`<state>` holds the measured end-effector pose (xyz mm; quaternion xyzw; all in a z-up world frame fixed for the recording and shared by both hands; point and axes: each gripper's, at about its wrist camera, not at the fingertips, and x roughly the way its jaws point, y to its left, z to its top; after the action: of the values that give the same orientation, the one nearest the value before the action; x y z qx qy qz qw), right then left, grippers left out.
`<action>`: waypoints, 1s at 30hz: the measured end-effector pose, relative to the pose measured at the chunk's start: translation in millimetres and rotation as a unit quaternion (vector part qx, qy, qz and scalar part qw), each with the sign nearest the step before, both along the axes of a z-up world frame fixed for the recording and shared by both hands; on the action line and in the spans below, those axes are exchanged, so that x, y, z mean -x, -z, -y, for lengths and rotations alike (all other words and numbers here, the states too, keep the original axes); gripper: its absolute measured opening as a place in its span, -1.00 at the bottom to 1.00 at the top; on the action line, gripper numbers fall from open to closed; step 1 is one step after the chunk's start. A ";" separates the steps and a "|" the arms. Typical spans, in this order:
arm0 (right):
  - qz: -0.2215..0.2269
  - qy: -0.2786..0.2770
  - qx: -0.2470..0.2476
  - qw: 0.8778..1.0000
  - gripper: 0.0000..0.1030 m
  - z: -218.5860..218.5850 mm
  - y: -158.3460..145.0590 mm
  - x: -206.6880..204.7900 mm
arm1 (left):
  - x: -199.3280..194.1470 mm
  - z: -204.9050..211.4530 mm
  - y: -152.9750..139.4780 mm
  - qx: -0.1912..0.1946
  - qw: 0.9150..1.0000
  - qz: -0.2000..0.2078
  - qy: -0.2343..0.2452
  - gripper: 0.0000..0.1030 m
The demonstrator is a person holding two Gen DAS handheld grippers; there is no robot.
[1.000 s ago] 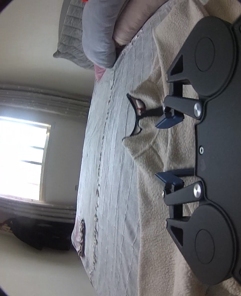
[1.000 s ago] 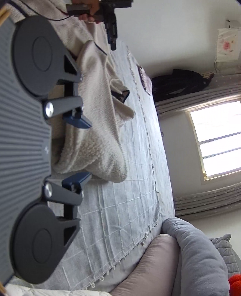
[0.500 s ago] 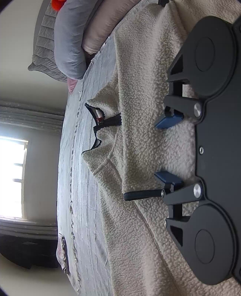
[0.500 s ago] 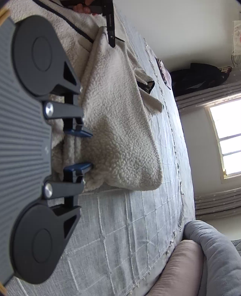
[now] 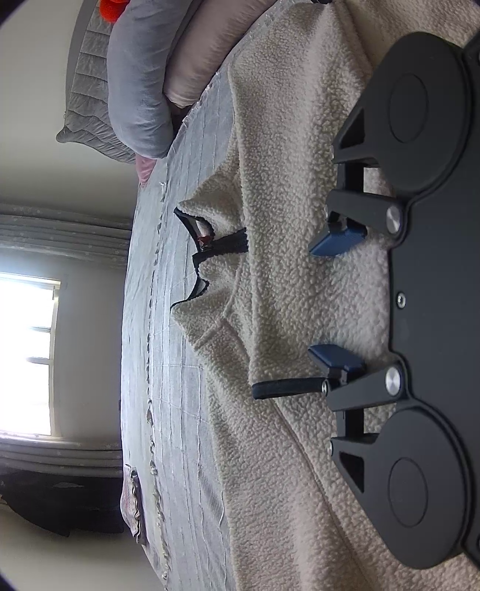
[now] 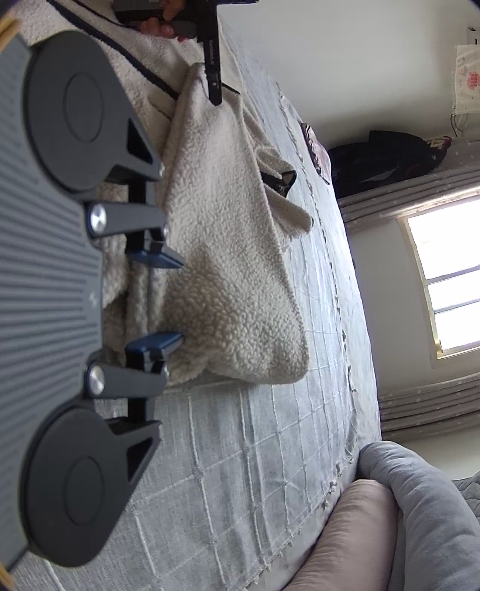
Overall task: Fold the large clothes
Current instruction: 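Lay the sleeve flat on the jacket body and open the right tool, then grasp the other sleeve cuff with the left tool and lift it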
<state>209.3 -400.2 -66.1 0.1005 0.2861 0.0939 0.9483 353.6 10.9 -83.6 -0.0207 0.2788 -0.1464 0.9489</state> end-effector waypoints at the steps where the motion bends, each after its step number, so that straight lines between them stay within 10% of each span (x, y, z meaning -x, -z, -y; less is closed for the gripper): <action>1: 0.000 -0.001 0.000 1.000 -0.19 -0.6 -0.7 0.5 | 1.1 -0.8 -1.3 0.002 1.000 0.000 -0.002 0.06; 10: 0.000 -0.001 0.006 1.000 -0.18 -3.5 -5.8 3.2 | 13.9 -17.4 -21.8 0.023 0.999 -0.002 -0.024 0.28; 21: -0.002 -0.015 0.019 1.000 0.33 -20.2 -30.8 12.3 | 38.8 -89.3 -66.1 0.024 0.993 -0.015 -0.117 0.79; 30: 0.032 -0.045 0.023 0.998 0.85 -55.3 -81.8 22.4 | 82.3 -243.9 -88.9 -0.025 0.948 0.014 -0.317 1.00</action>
<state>187.0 -345.0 15.7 0.0627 0.2621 0.1326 0.9538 271.4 254.8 5.3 -0.0820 0.2485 0.1690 0.9502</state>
